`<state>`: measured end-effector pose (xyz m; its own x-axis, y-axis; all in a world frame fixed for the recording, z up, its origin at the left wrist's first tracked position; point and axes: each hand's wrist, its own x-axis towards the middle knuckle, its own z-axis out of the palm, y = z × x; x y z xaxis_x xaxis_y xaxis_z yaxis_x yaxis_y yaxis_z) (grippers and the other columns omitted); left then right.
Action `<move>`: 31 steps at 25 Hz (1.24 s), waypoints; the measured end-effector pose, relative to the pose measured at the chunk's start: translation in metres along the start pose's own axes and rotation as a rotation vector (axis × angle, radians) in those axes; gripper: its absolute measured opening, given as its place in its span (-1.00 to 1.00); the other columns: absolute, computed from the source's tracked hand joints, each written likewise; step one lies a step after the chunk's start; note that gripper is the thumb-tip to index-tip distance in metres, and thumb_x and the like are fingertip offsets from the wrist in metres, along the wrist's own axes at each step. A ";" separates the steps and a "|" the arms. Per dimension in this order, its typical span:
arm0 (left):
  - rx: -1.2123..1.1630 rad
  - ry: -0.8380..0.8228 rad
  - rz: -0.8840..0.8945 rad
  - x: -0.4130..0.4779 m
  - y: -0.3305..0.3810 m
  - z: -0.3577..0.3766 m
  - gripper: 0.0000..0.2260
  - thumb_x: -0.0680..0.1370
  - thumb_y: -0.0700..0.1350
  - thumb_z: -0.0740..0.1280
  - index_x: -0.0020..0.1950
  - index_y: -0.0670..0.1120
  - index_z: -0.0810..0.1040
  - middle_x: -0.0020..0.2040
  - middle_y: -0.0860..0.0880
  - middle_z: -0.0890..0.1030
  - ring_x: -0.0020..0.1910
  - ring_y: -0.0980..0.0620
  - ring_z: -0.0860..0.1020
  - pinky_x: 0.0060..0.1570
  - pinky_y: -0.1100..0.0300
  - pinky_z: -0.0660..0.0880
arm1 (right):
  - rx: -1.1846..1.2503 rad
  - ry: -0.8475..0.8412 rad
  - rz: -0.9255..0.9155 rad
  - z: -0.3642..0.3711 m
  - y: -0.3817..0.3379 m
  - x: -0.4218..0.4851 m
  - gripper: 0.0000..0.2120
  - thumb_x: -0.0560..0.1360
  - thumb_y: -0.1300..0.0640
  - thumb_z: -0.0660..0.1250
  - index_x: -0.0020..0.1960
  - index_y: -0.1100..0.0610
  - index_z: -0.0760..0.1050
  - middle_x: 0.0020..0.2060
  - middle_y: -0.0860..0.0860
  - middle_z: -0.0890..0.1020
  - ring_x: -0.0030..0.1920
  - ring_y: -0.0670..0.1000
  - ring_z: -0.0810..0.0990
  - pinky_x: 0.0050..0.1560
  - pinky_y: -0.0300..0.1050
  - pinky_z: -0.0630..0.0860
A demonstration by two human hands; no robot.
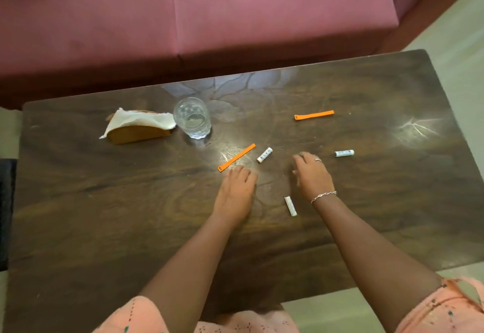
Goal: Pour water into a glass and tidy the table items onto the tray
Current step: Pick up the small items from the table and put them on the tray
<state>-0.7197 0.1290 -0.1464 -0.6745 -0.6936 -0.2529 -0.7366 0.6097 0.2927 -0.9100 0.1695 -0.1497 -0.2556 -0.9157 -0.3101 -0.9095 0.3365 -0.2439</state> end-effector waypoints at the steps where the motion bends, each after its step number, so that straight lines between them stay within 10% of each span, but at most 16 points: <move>1: 0.022 -0.039 0.084 0.003 0.008 0.007 -0.68 0.23 -0.27 0.48 -0.04 -0.13 0.56 -0.07 -0.10 0.61 0.05 -0.15 0.57 0.23 -0.01 0.40 | -0.017 -0.030 0.049 0.001 0.015 -0.003 -0.79 0.44 0.34 0.26 0.07 0.32 0.46 0.08 0.22 0.52 0.12 0.25 0.46 0.02 0.05 0.44; 6: 0.243 -0.280 0.530 0.021 0.049 0.039 -0.74 0.51 -0.23 0.22 0.20 -0.18 0.45 0.23 -0.19 0.46 0.27 -0.21 0.39 0.38 -0.09 0.24 | -0.076 -0.122 0.022 0.008 0.053 0.004 -0.80 0.45 0.37 0.21 0.07 0.32 0.45 0.06 0.26 0.49 0.08 0.28 0.45 -0.05 0.12 0.45; 10: 0.368 -0.356 0.552 0.031 0.067 0.046 -0.72 0.60 -0.22 0.04 0.28 -0.22 0.32 0.30 -0.24 0.35 0.26 -0.22 0.32 0.22 -0.06 0.30 | -0.150 -0.170 0.032 0.015 0.058 0.011 -0.77 0.54 0.25 0.13 0.17 0.27 0.37 0.12 0.23 0.42 0.14 0.24 0.40 -0.02 0.12 0.43; 20: 0.000 -0.290 0.026 -0.008 0.015 0.040 -0.76 0.52 -0.32 0.16 0.18 -0.18 0.36 0.19 -0.15 0.43 0.16 -0.12 0.39 0.08 0.07 0.37 | -0.037 -0.181 0.086 0.018 0.020 0.002 -0.78 0.48 0.33 0.17 0.13 0.23 0.34 0.12 0.16 0.46 0.14 0.20 0.39 -0.06 0.02 0.41; 31: -0.197 0.116 -0.385 -0.147 -0.167 -0.030 -0.89 0.53 -0.20 0.23 0.01 -0.20 0.47 0.01 -0.17 0.51 0.01 -0.17 0.46 -0.12 0.00 0.42 | 0.088 -0.121 -0.246 0.038 -0.198 -0.002 -0.77 0.50 0.33 0.14 0.13 0.22 0.41 0.08 0.16 0.49 0.09 0.21 0.43 -0.05 0.00 0.37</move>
<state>-0.4958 0.1173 -0.1302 -0.3346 -0.9011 -0.2758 -0.9022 0.2217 0.3701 -0.7167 0.1128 -0.1358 0.0152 -0.9410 -0.3381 -0.9059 0.1302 -0.4030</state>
